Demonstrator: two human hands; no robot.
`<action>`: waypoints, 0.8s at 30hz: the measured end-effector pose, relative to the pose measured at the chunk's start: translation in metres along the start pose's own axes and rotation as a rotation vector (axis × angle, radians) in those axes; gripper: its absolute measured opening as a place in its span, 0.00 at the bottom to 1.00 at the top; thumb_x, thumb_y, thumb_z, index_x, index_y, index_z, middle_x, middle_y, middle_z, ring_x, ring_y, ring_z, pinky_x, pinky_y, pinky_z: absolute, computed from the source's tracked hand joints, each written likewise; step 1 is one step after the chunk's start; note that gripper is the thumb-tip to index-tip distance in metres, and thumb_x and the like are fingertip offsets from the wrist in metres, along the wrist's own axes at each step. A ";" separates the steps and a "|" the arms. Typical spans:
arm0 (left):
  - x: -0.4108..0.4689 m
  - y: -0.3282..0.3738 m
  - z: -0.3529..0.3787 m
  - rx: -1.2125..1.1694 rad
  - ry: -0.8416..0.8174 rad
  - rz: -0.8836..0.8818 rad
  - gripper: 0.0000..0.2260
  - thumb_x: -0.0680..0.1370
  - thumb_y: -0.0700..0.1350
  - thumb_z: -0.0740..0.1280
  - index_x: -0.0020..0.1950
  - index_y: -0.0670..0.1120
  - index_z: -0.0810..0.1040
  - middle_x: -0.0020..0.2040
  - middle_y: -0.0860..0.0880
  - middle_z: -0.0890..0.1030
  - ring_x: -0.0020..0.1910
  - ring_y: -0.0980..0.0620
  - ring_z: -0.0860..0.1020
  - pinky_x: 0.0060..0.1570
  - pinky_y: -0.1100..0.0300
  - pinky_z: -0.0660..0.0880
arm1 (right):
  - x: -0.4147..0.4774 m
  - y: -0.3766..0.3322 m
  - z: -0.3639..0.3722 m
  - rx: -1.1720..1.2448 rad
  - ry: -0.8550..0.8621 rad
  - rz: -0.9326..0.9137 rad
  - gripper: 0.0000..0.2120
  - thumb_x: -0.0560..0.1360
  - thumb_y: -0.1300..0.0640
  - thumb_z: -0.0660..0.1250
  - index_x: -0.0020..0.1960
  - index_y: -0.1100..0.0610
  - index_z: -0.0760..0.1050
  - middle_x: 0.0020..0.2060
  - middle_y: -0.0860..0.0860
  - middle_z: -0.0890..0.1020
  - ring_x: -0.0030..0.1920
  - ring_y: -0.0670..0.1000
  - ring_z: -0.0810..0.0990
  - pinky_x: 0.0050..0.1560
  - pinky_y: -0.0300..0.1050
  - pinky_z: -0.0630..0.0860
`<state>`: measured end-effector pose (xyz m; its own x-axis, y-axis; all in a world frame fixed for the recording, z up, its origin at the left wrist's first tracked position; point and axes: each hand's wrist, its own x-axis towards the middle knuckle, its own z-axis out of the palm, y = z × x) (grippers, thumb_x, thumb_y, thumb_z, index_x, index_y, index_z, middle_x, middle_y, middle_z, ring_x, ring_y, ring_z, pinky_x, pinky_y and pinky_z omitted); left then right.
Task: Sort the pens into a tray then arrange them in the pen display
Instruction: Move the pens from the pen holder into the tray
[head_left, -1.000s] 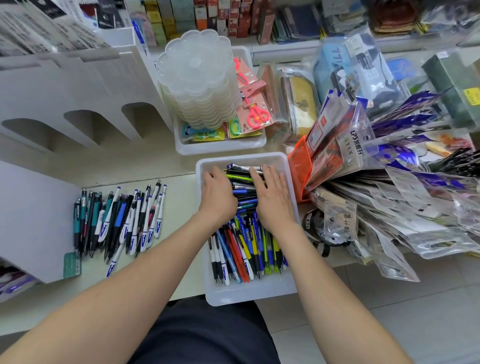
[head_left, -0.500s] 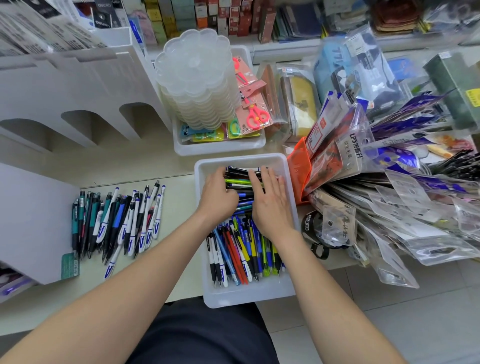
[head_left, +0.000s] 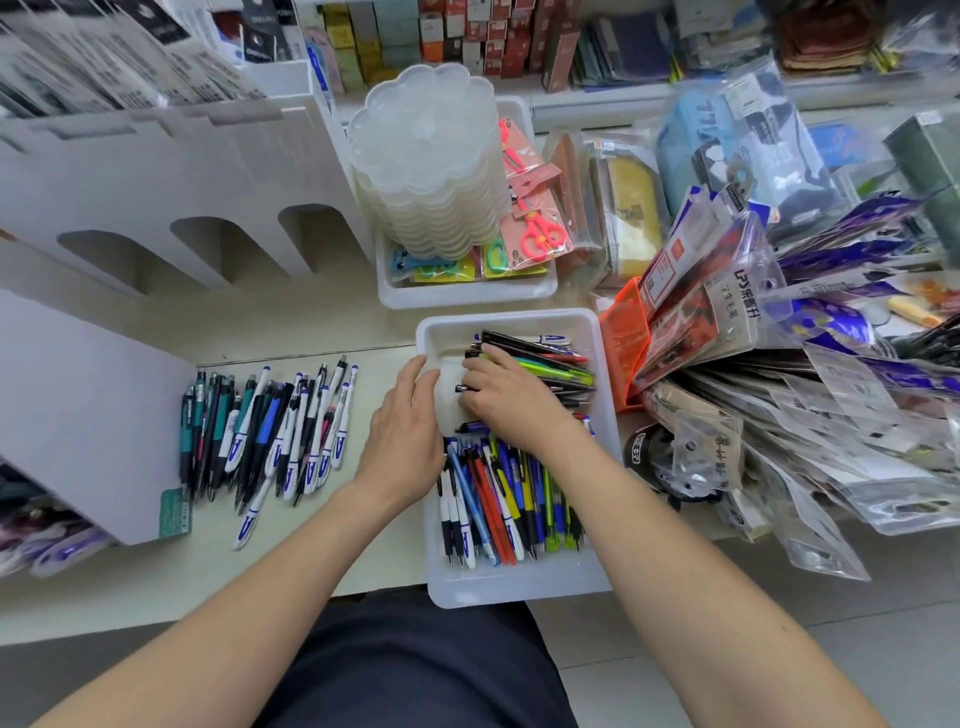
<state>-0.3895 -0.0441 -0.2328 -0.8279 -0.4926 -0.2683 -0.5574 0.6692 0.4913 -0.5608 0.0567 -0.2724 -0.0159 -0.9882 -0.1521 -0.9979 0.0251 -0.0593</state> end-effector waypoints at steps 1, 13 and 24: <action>0.000 -0.001 0.000 0.014 0.005 -0.001 0.31 0.77 0.34 0.66 0.80 0.42 0.64 0.84 0.42 0.56 0.70 0.35 0.72 0.64 0.39 0.74 | -0.001 0.002 0.001 0.000 0.015 -0.007 0.07 0.75 0.60 0.75 0.52 0.57 0.87 0.55 0.57 0.86 0.70 0.61 0.77 0.80 0.63 0.62; -0.003 -0.003 -0.004 0.106 0.024 0.010 0.26 0.80 0.37 0.67 0.78 0.43 0.66 0.83 0.44 0.59 0.70 0.38 0.70 0.65 0.41 0.73 | -0.004 0.006 0.002 -0.042 0.087 -0.154 0.02 0.75 0.62 0.73 0.48 0.58 0.83 0.45 0.54 0.84 0.56 0.59 0.79 0.71 0.54 0.70; 0.010 0.058 0.004 -0.287 -0.217 -0.181 0.22 0.80 0.39 0.64 0.72 0.39 0.63 0.63 0.38 0.72 0.63 0.39 0.73 0.58 0.50 0.73 | -0.091 0.000 -0.027 0.362 0.183 0.606 0.28 0.70 0.59 0.74 0.68 0.53 0.73 0.59 0.53 0.70 0.63 0.56 0.70 0.63 0.50 0.75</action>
<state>-0.4301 -0.0086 -0.2103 -0.7291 -0.4385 -0.5255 -0.6807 0.3848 0.6233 -0.5615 0.1422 -0.2324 -0.6009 -0.7935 -0.0960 -0.7278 0.5929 -0.3447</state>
